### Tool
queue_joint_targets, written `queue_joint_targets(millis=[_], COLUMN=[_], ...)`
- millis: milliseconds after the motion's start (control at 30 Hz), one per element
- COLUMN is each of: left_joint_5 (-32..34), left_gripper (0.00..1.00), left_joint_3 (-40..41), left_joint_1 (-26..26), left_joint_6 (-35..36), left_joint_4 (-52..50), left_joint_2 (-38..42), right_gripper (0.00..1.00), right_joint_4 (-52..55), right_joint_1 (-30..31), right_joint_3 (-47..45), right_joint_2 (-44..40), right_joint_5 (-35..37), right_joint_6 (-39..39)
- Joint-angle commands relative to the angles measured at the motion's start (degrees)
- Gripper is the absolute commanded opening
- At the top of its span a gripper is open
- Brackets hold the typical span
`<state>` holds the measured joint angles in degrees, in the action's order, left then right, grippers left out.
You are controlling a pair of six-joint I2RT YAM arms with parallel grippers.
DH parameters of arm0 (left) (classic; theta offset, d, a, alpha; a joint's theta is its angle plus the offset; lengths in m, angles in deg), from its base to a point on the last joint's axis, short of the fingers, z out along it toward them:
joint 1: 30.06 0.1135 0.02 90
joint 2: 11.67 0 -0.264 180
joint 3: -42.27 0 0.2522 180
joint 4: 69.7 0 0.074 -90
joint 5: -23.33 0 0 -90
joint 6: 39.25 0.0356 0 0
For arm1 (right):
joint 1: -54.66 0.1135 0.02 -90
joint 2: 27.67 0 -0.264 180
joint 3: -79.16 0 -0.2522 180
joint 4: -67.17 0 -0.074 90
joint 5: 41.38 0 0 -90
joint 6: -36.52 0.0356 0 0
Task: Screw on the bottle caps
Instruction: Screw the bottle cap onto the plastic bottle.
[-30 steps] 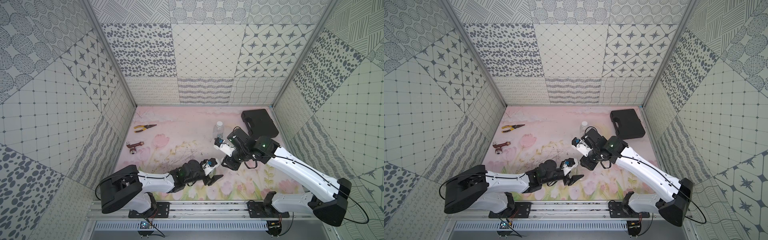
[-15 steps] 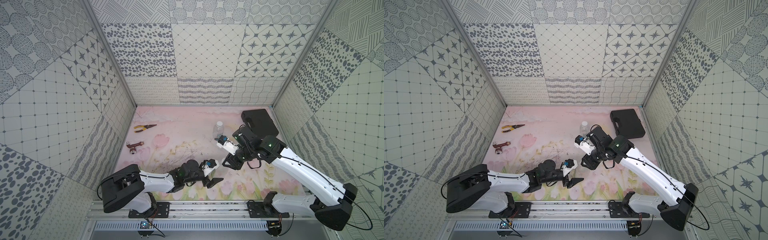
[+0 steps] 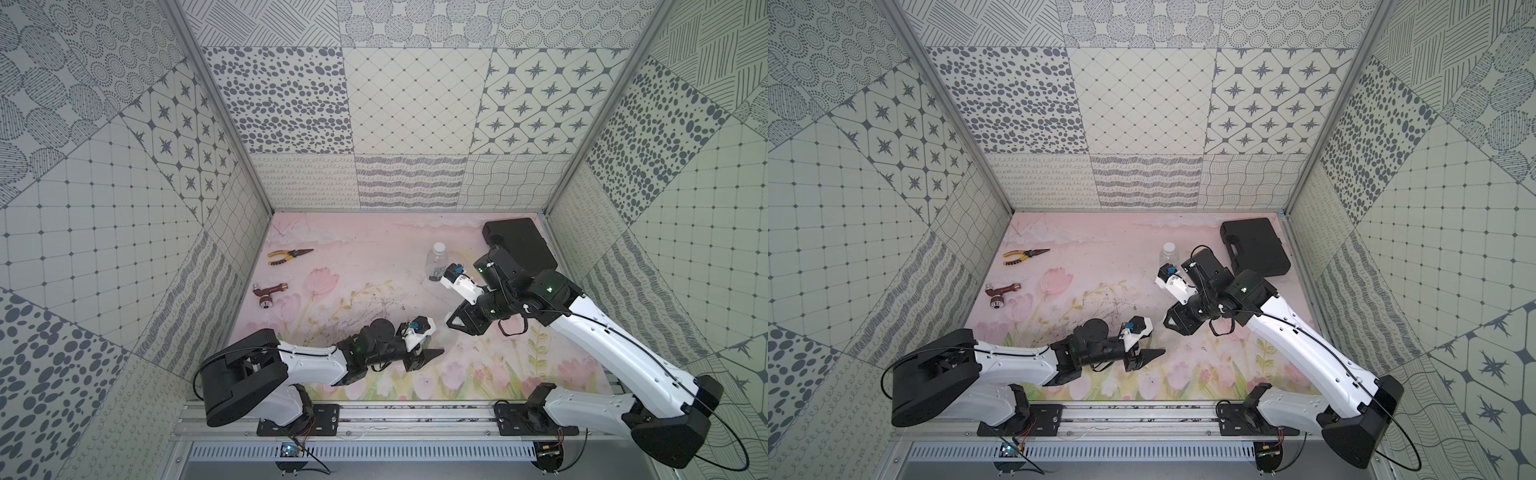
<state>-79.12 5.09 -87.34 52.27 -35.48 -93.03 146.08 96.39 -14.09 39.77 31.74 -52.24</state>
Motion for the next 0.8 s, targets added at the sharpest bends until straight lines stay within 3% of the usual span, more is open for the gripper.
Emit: queue_joint_targets(millis=[0,200,567,767], left_joint_5=[-1.1,-5.0,-2.2,-4.2], left_gripper=[0.65,0.72,0.51,0.52], left_joint_3=[0.1,0.5,1.0,-0.6], left_joint_1=[0.2,0.3,0.9,0.9], left_joint_6=[-0.5,-1.8,-1.8,-0.6], left_joint_4=[2.8,4.4,3.7,1.2], left_joint_2=[0.6,0.6,2.6,0.1], right_gripper=[0.18,0.19,0.22,0.45], right_joint_4=[-3.7,-4.2,-3.9,-1.3], right_joint_1=[-0.4,-0.4,-0.9,-0.9], right_joint_3=[-0.8,-0.5,-1.9,0.7], right_joint_2=[-1.3,-1.0,-1.8,-2.9], right_joint_5=[-1.7,-5.5,2.1,0.7], right_joint_6=[1.8,2.7,2.1,-4.7])
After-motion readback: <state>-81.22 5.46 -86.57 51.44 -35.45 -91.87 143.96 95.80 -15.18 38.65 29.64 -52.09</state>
